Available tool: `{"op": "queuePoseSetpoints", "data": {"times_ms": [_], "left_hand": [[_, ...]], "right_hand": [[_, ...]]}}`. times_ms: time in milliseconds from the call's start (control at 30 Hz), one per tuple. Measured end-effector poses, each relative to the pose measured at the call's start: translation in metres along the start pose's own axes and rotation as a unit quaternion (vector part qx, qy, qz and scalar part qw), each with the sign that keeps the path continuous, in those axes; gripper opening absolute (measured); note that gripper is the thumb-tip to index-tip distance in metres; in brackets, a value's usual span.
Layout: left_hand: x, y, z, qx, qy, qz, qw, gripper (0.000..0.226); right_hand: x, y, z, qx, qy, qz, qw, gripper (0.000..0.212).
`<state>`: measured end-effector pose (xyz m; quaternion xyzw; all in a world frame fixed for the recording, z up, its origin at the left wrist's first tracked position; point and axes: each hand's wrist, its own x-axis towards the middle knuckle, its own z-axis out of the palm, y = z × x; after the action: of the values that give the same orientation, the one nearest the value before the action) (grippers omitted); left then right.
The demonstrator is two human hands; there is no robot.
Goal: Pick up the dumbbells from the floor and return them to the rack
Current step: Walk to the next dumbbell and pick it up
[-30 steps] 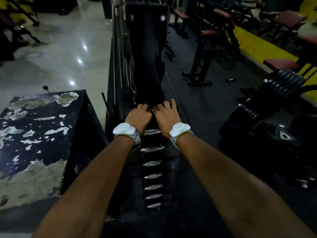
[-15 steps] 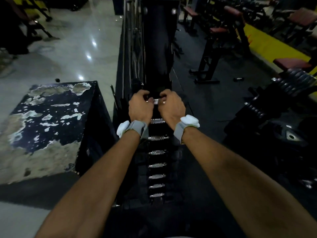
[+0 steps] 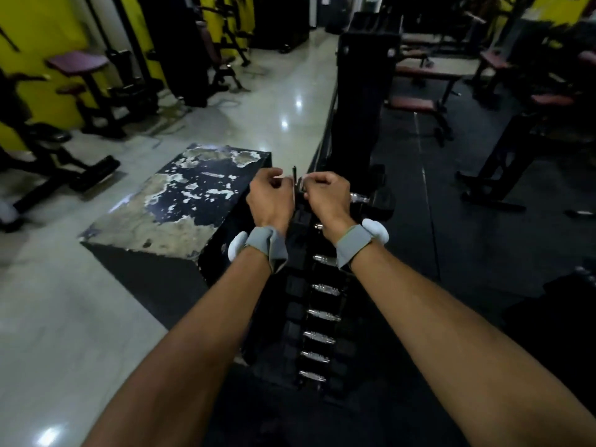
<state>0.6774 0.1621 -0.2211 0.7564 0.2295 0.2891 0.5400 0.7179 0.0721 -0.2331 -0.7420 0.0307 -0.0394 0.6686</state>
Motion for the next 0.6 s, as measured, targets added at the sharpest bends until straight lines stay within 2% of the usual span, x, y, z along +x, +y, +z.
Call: {"op": "queuePoseSetpoints", "data": {"times_ms": [100, 167, 333, 600], "left_hand": [[-0.026, 0.000, -0.030, -0.030, 0.073, 0.011, 0.997, 0.020], [-0.037, 0.001, -0.046, -0.035, 0.098, 0.011, 0.995, 0.017], [-0.069, -0.002, -0.121, -0.031, 0.188, -0.019, 0.982, 0.010], [-0.095, -0.034, -0.247, -0.015, 0.261, -0.062, 0.963, 0.016]], "right_hand": [[-0.021, 0.002, 0.011, 0.030, -0.066, -0.005, 0.997, 0.018], [-0.038, -0.002, 0.018, 0.033, -0.084, -0.010, 0.996, 0.024], [-0.105, -0.012, 0.055, 0.039, -0.188, -0.012, 0.981, 0.005], [-0.204, -0.024, 0.122, 0.046, -0.297, -0.036, 0.953, 0.006]]}}
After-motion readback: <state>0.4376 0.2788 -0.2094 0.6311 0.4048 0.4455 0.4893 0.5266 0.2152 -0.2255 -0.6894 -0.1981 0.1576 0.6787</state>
